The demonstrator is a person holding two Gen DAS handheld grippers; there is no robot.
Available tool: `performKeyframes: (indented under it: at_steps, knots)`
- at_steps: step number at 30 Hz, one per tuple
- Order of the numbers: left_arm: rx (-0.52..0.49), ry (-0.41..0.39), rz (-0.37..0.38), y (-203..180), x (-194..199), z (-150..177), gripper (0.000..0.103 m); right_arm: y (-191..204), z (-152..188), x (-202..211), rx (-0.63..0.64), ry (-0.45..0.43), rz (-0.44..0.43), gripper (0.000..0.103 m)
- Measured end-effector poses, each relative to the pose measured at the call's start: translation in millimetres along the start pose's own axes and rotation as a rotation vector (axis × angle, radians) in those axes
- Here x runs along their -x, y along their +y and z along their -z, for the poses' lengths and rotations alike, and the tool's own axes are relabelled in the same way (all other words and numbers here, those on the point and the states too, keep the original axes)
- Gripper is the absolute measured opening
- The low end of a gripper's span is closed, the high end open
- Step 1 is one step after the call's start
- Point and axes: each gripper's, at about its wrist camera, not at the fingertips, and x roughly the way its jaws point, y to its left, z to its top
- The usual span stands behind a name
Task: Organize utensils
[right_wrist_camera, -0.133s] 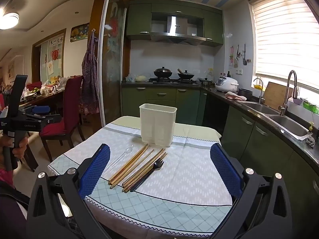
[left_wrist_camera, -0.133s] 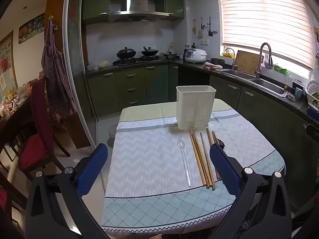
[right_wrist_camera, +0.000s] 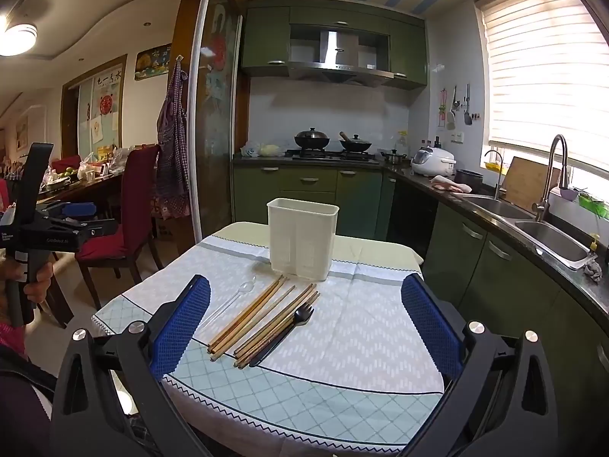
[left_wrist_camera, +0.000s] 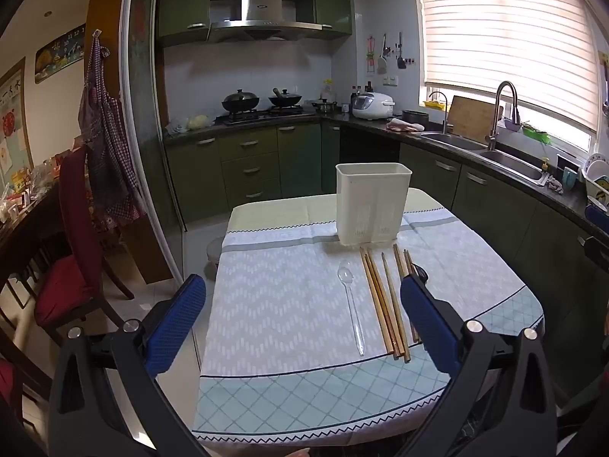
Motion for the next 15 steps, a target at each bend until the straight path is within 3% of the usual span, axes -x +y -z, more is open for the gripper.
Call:
performKeyframes:
  at_steps: [15]
  knots:
    - [0.002,0.006,0.000,0.0,-0.9,-0.2,0.097,2.8,-1.8,-2.0,-0.003,0.004,-0.005,0.099]
